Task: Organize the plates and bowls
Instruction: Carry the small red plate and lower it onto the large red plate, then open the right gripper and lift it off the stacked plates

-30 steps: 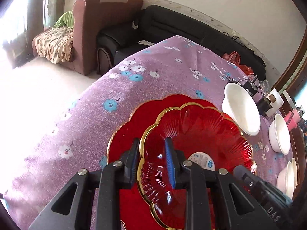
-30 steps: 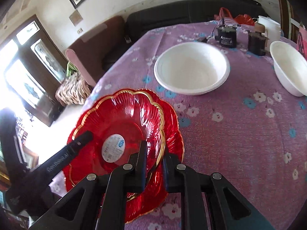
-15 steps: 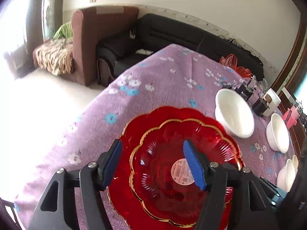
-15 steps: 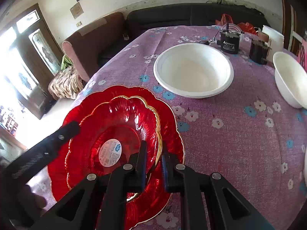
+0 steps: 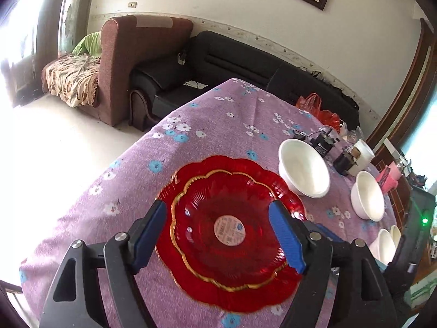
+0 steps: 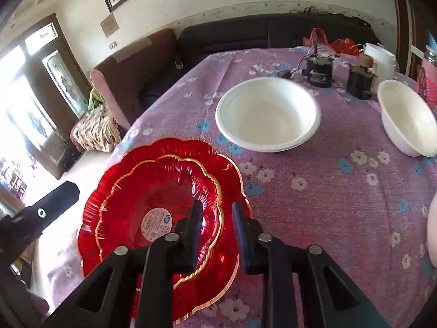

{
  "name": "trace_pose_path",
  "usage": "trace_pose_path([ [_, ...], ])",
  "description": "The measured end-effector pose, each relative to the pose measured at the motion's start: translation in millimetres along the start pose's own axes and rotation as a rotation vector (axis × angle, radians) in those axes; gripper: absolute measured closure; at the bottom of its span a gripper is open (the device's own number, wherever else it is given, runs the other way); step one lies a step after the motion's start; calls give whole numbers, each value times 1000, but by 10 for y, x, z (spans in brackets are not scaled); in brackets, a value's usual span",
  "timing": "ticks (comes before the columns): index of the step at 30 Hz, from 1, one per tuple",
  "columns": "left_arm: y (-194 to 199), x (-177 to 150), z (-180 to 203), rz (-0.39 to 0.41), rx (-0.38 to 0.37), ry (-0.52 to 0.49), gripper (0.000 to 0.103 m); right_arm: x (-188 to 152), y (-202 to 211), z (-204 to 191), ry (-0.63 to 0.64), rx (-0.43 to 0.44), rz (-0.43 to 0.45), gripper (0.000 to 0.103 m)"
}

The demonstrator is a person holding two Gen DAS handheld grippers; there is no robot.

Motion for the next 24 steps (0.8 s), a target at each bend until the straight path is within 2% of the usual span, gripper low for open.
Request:
trace_pose_path([
  [3, 151, -68, 113, -16, -21, -26, 26, -17, 235, 49, 12, 8, 32, 76],
  [7, 559, -16, 400, 37, -87, -91, 26, 69, 702, 161, 20, 24, 91, 76],
  [10, 897, 69, 689, 52, -177, -134, 24, 237, 1188, 270, 40, 21, 151, 76],
  [13, 1253, 166, 981, 83, -229, -203, 23, 510, 1832, 472, 49, 1, 233, 76],
  [18, 1853, 395, 1428, 209, -251, -328, 16, 1022, 2824, 966, 35, -98, 335, 70],
  [21, 2211, 615, 1707, 268, -263, -358, 13, 1338, 3385, 1222, 29, -183, 388, 69],
  [22, 2311, 696, 1797, 283, -264, -367, 8, 1459, 3614, 1304, 31, -226, 409, 67],
  [24, 2487, 879, 1954, 318, -259, -375, 7, 1631, 3940, 1397, 36, -291, 438, 61],
])
Point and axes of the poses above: each gripper's, at about its wrist camera, not at the fingertips, and y roughly against the way its jaws point, z to its right, x to its top, the point moved 9 cm from there along -y, roughly the way its jaws point, and after that the axes turned 8 degrees about y, right-handed, at the moved point
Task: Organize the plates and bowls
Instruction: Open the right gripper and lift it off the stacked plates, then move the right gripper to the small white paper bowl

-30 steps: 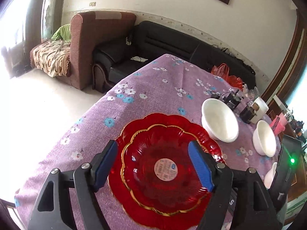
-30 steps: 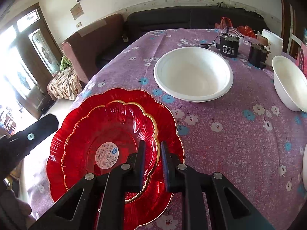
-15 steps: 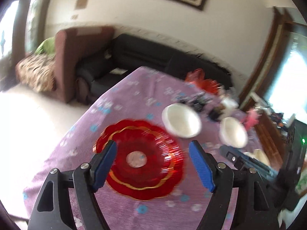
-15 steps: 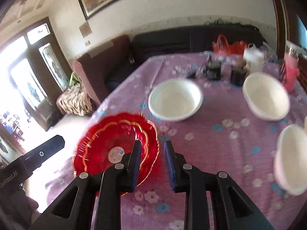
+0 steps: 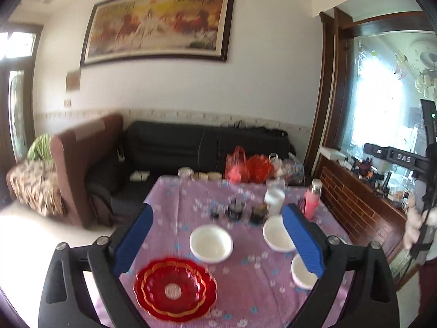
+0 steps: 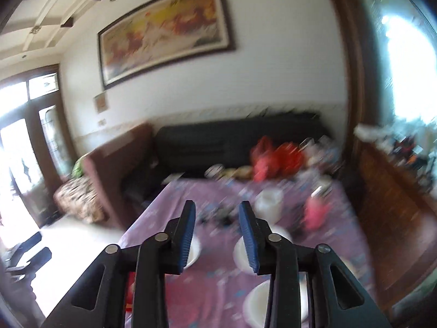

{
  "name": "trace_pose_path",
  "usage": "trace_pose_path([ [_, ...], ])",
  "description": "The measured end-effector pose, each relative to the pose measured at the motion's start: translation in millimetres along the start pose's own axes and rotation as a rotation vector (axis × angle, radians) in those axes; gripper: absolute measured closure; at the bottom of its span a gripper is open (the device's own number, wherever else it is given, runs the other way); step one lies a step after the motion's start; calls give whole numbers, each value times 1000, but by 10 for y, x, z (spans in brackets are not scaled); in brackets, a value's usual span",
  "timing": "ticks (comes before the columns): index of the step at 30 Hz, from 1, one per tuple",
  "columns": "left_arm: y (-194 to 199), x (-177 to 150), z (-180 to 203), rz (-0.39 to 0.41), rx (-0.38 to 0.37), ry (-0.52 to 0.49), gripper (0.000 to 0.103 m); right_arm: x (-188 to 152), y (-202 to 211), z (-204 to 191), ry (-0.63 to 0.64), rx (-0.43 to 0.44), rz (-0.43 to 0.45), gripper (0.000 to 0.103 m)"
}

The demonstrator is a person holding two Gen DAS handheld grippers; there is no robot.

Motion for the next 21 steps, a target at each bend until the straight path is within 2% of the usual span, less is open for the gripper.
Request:
trace_pose_path([
  [3, 80, 410, 145, 51, 38, -28, 6, 470, 316, 244, 41, -99, 38, 51],
  [6, 104, 705, 294, 82, 62, -62, 0, 747, 521, 418, 48, -153, 51, 46],
  [8, 46, 785, 385, 78, 66, -71, 0, 836, 610, 544, 49, -178, 53, 37],
  [9, 1, 784, 421, 64, 57, -72, 0, 836, 631, 588, 49, -186, 50, 35],
  [13, -317, 485, 596, -27, -14, -60, 0, 610, 572, 817, 30, -177, 34, 34],
  [17, -831, -45, 831, -167, -77, -73, 0, 81, 274, 1120, 15, -192, -52, 33],
  [21, -1386, -718, 987, -339, -144, -20, 0, -442, -77, 1475, -45, -207, -144, 33],
])
Point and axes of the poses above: each gripper's, at about its wrist camera, not at the fingertips, and y roughly against the way its jaws point, z to its right, x to its top, the point moved 9 cm from there along -y, roughly the way its jaws point, and after that the axes turned 8 degrees about y, right-handed, at the moved point
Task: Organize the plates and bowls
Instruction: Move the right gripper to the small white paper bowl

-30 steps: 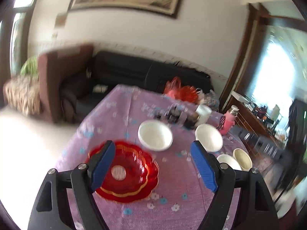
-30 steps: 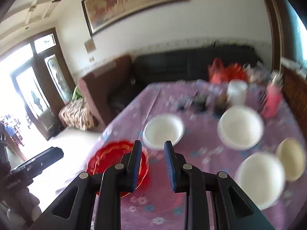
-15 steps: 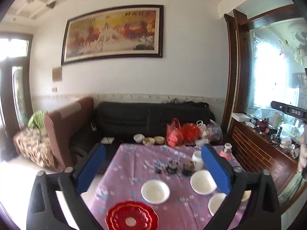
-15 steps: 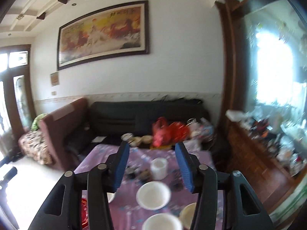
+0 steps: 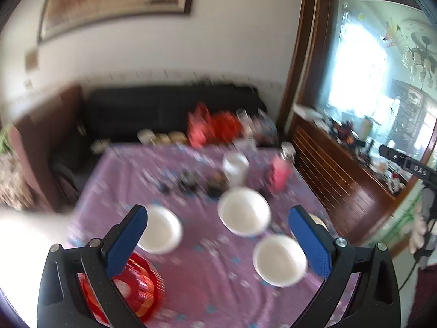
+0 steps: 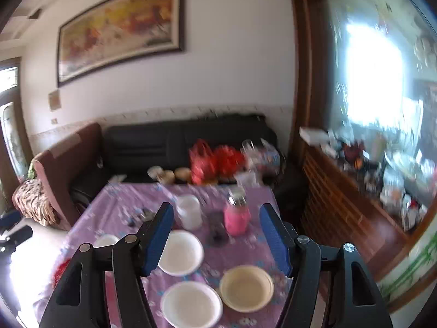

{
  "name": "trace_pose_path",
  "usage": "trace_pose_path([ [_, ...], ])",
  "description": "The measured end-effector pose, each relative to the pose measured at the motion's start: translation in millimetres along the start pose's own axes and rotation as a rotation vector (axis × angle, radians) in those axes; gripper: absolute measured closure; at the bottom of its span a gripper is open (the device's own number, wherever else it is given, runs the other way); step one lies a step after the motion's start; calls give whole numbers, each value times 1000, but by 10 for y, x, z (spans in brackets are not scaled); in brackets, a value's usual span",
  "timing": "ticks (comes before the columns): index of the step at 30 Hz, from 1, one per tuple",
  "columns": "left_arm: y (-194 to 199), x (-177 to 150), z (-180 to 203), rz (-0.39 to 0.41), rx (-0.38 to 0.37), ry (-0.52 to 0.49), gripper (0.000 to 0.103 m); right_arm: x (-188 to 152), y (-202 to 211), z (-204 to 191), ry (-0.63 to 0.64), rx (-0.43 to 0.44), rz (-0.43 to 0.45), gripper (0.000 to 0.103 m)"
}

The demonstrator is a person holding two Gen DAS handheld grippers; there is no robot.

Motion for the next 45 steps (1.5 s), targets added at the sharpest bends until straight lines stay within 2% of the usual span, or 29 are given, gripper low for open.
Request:
trace_pose_path([
  [3, -484, -308, -3, -100, -16, 40, 0, -389, -432, 206, -56, 12, -99, 33],
  [6, -895, -572, -86, -167, -7, 85, 0, -790, -803, 395, -107, 17, -180, 33],
  [10, -1324, -952, -182, -260, 3, 133, 0, -1321, -1164, 489, -195, 75, -266, 33],
  [14, -1533, -1318, -281, -322, 23, 173, 0, -1791, -1378, 401, -249, 146, -328, 33],
  [16, -1588, -1536, -297, -364, 24, 167, 0, -1958, -1422, 318, -253, 172, -350, 33],
  [18, -1592, -1622, -315, -395, 16, 154, 0, -2094, -1464, 205, -243, 195, -376, 33],
  [21, -1483, -1491, -501, -366, 39, 143, 0, -2100, -1502, 64, -221, 215, -392, 33],
  [23, -1396, -1275, -728, -315, 76, 150, 0, -2025, -1525, -61, -216, 236, -387, 33],
  [26, -1326, -913, -1236, -272, 149, 209, 0, -1913, -1593, -376, -207, 290, -382, 33],
  [30, -1451, -602, -1812, -266, 199, 302, 0, -1729, -1817, -1091, -188, 397, -391, 33],
  [34, -1675, -468, -2224, -255, 253, 315, 0, -1624, -2138, -1890, -181, 506, -420, 33],
  [38, -1978, -476, -2461, -295, 221, 371, 1, -1606, -2512, -2600, -191, 554, -439, 33],
  [45, -2423, -609, -2628, -393, 187, 401, 17, -1816, -2990, -3274, -179, 567, -512, 35],
])
Point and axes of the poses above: each gripper's, at about its wrist camera, not at the fingertips, and y roughly against the way its jaws point, z to its right, x to its top, the point moved 9 cm from there along -y, roughly the way its jaws point, and after that the axes turned 8 degrees about y, right-handed, at the moved point
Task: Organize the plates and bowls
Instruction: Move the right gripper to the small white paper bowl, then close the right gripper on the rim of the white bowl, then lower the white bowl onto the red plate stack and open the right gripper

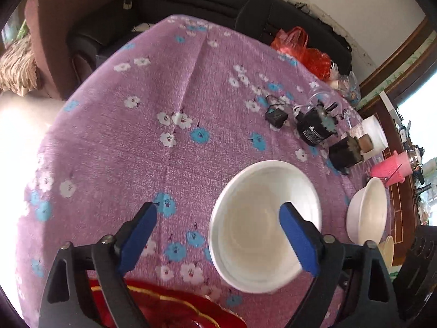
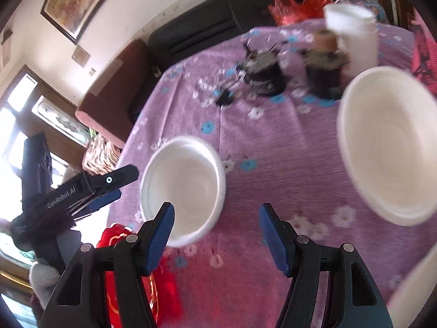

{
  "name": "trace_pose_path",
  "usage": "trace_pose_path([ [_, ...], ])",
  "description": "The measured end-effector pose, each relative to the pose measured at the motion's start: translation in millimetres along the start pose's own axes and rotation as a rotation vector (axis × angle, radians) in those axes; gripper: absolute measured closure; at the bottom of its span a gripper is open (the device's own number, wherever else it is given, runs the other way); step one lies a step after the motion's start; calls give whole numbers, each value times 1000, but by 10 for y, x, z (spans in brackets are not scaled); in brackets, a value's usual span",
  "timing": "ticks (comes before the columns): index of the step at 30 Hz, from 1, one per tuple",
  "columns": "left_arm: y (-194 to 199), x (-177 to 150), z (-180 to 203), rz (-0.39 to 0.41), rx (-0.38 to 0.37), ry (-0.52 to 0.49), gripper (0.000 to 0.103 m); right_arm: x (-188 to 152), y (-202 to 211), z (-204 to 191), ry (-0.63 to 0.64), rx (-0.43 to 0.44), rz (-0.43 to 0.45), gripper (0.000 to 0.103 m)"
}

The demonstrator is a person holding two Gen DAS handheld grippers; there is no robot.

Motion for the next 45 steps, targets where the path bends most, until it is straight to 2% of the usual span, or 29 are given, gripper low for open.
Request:
trace_pose_path([
  [8, -267, 11, 42, -60, 45, -60, 32, -6, -340, 4, -3, -27, -38, 43],
  [11, -368, -45, 92, -88, 66, -81, 42, -12, -392, -2, 0, -37, -42, 49],
  [13, -408, -81, 127, -97, 68, -91, 51, -12, -419, 7, 0, -39, -46, 52],
  [15, -429, -119, 166, -106, 64, -100, 56, -16, -451, 11, -5, -40, -51, 56],
  [18, -423, -145, 207, -102, 76, -121, 70, -31, -493, 9, -12, -32, -60, 68],
  [19, -406, -147, 210, -94, 83, -126, 71, -39, -501, 2, -13, -27, -63, 74],
  [21, -367, -152, 199, -86, 88, -124, 74, -52, -514, 5, -21, -32, -64, 78],
  [23, -322, -166, 188, -82, 84, -122, 77, -64, -490, 26, -38, -23, -60, 86],
  [24, -280, -182, 190, -78, 78, -124, 79, -64, -474, 29, -45, -16, -57, 86],
  [27, -158, -221, 203, -59, 72, -131, 79, -40, -343, -2, -45, -5, -34, 87],
  [34, 310, -349, 155, 23, 46, -120, 79, -56, 93, -306, 59, -29, 34, 87],
  [39, 640, -499, -24, 77, 42, -91, 79, -218, 263, -601, 110, 2, 39, 87],
  [45, 893, -793, -464, 102, 52, -14, 79, -585, 301, -988, 182, 30, 6, 87],
])
Point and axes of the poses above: each gripper's, at about its wrist camera, not at the fingertips, and y roughly against the way its jaws point, z to its right, x to its top, the point moved 9 cm from there along -y, roughly the way its jaws point, and after that the axes turned 8 degrees about y, right-handed, at the moved point
